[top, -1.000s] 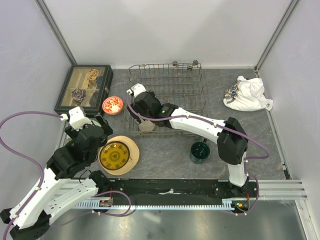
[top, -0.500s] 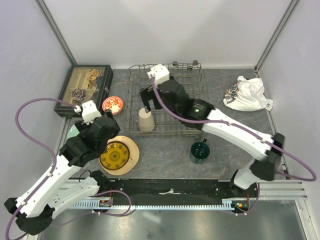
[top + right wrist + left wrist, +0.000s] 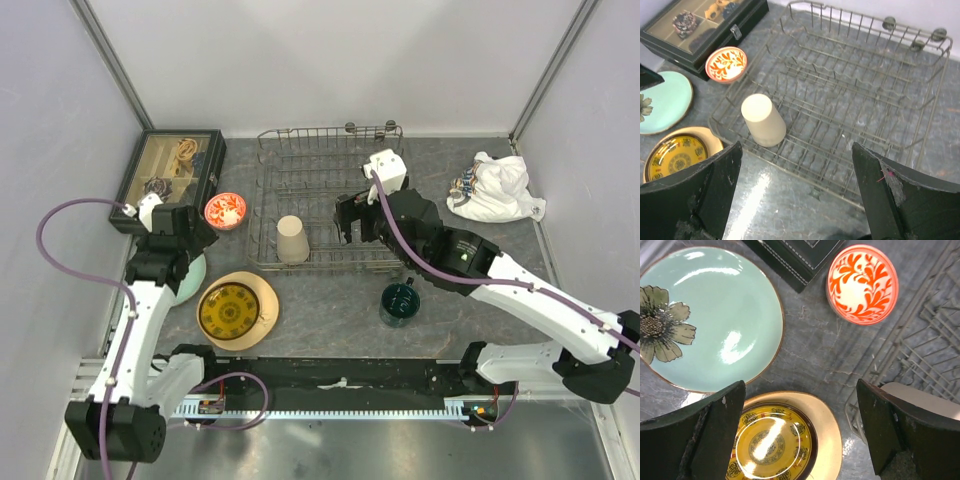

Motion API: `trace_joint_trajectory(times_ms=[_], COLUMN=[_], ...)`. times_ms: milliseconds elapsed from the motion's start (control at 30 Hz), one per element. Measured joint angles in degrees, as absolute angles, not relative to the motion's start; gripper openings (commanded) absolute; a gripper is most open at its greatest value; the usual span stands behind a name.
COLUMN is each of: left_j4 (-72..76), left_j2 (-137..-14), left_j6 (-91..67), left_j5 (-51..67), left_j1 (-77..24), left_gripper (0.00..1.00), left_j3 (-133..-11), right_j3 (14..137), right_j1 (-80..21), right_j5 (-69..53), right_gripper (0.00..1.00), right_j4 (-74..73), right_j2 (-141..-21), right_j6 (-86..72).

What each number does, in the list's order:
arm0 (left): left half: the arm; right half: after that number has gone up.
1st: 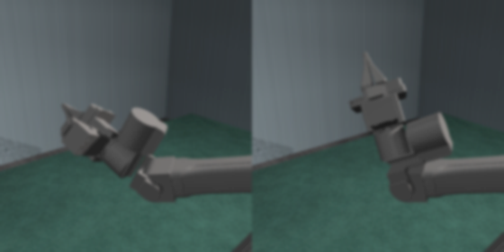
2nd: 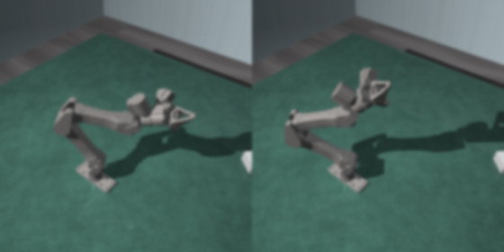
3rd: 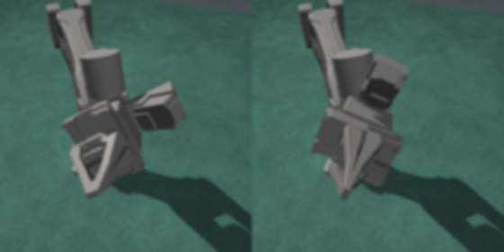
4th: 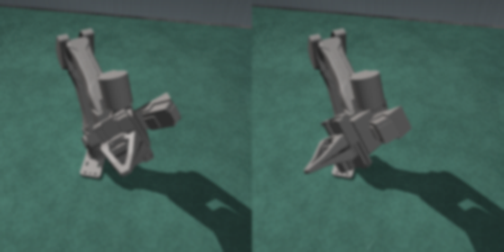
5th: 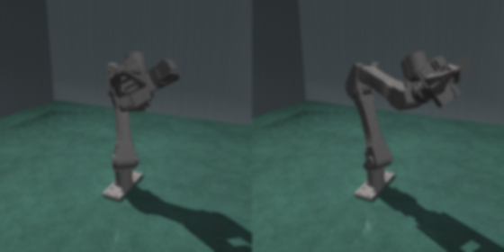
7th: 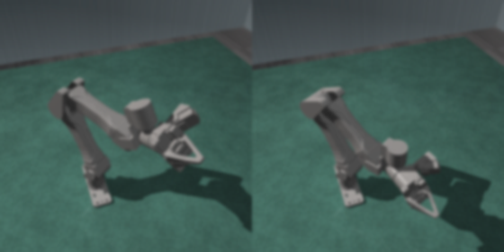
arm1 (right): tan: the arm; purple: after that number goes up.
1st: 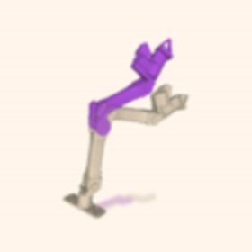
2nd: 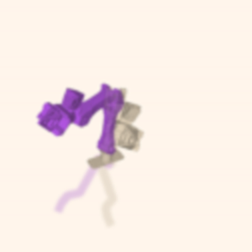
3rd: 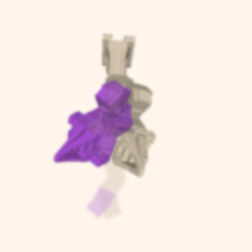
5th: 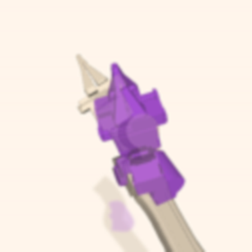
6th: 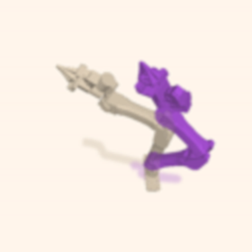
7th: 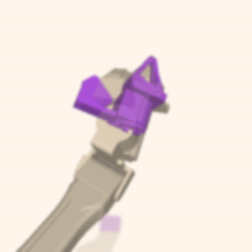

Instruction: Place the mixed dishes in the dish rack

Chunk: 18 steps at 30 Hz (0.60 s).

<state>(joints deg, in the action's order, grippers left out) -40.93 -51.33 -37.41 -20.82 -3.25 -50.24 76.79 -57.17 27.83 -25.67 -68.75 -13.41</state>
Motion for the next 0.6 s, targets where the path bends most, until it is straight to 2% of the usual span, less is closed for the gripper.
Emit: trace_joint_trajectory(times_ms=[233, 600], left_j4=[-36.2, -34.6], left_j2=[-61.1, -74.5], left_j6=[-32.6, -19.0], left_j5=[-19.2, -21.4], left_j1=[-1.8, -1.7], left_gripper=[0.81, 0.73], left_j3=[-51.1, -58.3], right_j3=[71.9, 67.2], right_j1=[-57.2, -57.2], right_j5=[27.9, 28.3], right_gripper=[0.98, 0.98], right_j4=[-27.3, -27.9], right_j2=[-65.2, -60.5], right_j6=[-16.8, -18.6])
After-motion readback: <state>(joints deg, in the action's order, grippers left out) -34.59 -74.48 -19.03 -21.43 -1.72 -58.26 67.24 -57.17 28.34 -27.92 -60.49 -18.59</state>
